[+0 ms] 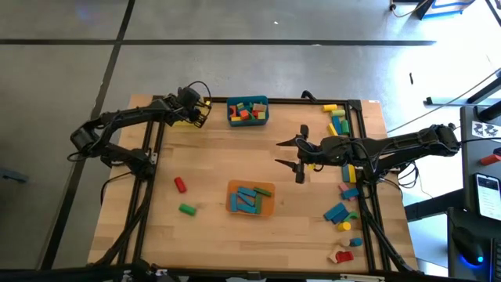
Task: Sort blocks by size
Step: Put the red cylindrical block into the yellow bin
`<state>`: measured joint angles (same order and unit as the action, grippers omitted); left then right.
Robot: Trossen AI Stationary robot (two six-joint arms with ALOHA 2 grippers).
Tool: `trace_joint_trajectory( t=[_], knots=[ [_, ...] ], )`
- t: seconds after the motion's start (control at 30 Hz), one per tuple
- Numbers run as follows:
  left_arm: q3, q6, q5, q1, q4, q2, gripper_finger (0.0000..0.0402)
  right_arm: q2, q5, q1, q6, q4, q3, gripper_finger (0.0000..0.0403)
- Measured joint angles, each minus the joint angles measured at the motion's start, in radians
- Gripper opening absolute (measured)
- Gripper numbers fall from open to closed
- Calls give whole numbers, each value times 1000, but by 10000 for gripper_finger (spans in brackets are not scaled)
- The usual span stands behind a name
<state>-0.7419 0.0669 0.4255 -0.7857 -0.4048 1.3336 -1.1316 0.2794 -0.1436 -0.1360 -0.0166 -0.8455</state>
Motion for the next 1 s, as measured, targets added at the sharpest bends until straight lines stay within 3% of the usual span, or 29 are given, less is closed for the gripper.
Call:
trace_joint_trajectory(
  t=[0.6, 1.0],
  knots=[
    [-45, 22, -5, 321, -294, -122, 196, 0, 0, 0, 0, 0, 0, 241],
    [-45, -30, -188, 608, -513, -124, 196, 0, 0, 0, 0, -1, 0, 241]
  ],
)
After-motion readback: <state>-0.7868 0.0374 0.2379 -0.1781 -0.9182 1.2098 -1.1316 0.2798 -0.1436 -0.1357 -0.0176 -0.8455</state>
